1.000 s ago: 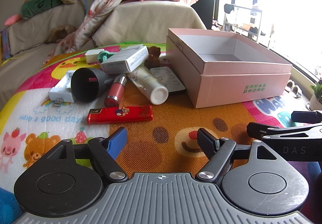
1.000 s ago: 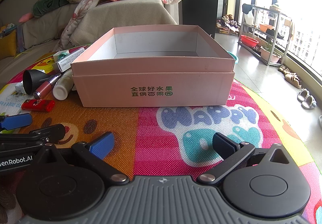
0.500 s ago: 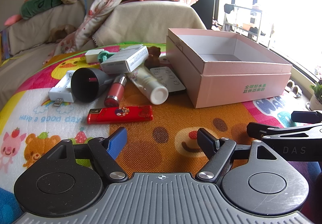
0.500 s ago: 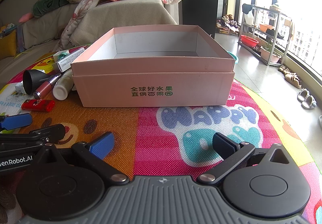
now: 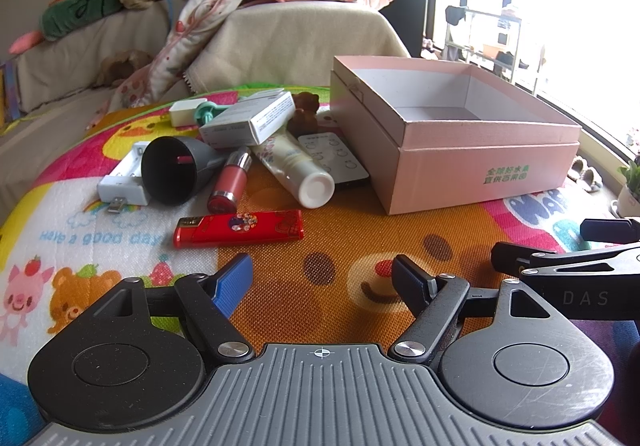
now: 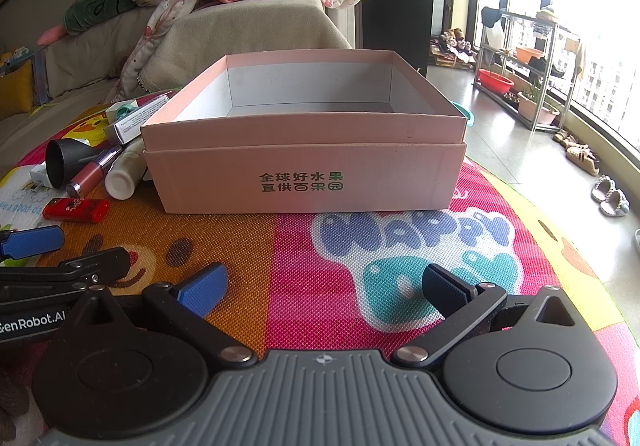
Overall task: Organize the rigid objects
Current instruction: 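Grasp the black cylindrical cap with the left tool while the right tool grasps the red lighter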
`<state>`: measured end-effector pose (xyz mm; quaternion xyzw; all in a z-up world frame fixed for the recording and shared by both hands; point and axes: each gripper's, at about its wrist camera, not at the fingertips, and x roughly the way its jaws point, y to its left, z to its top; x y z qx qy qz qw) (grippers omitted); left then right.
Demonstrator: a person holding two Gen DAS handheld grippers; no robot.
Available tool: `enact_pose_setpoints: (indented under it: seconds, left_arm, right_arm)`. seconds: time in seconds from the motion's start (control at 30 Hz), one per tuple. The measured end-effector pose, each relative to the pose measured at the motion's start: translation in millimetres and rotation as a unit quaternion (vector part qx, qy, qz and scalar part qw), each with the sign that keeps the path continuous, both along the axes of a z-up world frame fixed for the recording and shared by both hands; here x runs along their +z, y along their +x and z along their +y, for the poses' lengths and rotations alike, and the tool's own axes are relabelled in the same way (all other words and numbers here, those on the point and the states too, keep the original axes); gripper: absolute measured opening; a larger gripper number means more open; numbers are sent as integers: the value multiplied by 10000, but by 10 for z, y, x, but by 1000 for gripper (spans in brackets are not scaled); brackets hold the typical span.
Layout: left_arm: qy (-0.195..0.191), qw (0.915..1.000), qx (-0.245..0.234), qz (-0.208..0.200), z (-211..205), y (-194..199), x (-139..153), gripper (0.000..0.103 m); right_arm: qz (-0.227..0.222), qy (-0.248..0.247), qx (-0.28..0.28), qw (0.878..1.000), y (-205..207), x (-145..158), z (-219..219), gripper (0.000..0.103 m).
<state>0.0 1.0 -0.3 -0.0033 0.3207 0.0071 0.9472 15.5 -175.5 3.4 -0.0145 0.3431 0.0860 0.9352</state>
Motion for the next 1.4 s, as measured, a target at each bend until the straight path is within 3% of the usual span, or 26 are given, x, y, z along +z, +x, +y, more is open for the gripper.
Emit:
enact_pose_setpoints:
  seconds: [0.33,0.43,0.5,0.57,0.63,0.8,0.93,1.0,1.13,1.17,1.23,1.4]
  left_arm:
    - [-100,9999,-11,-14,-13,2,2,81]
    - [-540,9984,-138,-134,130,-52,61,80]
    - [-628,9970,-112,-431,269,-108,186,79]
    - [-286,9955,1,-906,437,-143,343,79]
    - [44,9940,51,-1090,650,-72,462,79]
    - [7,9990,-98,-429,1099,415,490,79]
    - [-76,9998,-130,-143,1159,702,339,75]
    - [-45,9997,-221,-31,1122,789,250,63]
    - [-91,9996,-217,-131,1074,829,180,61]
    - [-66,9997,-190,-138,1072,830,179,56]
    - [48,9996,-242,-153,1069,791,156,55]
    - [-140,9988,-425,-213,1120,399,187,51]
  right_arm:
    - [6,0,1,10000,5,1,-7,103]
    - [47,50,21,10000,25,-1,-24,103]
    - [167,17,149,9997,61,18,-38,103]
    - [313,-2,271,9991,95,38,-54,103]
    - [419,-33,298,9987,128,52,-51,103]
    - [465,-98,383,9981,142,54,-41,103]
    - [449,-91,416,9981,143,52,-44,103]
    - [428,-84,424,9981,134,52,-48,103]
    - [412,-93,419,9982,132,58,-43,103]
    - [406,-107,413,9983,125,62,-39,103]
    - [398,-139,386,9984,119,69,-22,103]
    - [72,-363,619,9974,-13,113,123,103]
